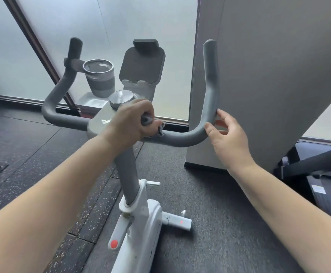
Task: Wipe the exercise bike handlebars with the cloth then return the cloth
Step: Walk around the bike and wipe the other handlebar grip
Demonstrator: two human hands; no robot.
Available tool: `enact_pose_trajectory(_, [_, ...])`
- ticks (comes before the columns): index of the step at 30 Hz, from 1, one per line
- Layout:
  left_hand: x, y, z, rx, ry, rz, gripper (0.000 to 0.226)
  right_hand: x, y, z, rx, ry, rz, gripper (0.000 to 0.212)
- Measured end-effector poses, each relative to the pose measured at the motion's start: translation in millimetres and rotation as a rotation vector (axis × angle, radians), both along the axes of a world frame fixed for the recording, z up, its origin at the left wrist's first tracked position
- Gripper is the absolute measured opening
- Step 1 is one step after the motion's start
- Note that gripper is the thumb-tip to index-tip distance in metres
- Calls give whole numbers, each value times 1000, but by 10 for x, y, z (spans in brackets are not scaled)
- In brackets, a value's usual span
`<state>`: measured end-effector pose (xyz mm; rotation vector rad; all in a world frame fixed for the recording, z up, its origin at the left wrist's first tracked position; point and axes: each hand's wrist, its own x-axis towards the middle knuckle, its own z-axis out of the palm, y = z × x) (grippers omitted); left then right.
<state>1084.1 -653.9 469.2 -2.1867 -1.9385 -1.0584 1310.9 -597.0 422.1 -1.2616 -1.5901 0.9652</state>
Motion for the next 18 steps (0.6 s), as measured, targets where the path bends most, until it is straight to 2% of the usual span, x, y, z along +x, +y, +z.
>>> enact_pose_trajectory(8, [-398, -24, 67, -30, 119, -49, 33, -48, -34, 20, -25, -22, -21, 58])
enact_pose_trajectory(11, [-414, -23, 82, -34, 103, -39, 35, -31, -24, 41, -26, -54, -22, 58])
enact_pose_trajectory(18, [-250, -54, -27, -2, 23, 168, 22, 1, -35, 106, -21, -70, -16, 57])
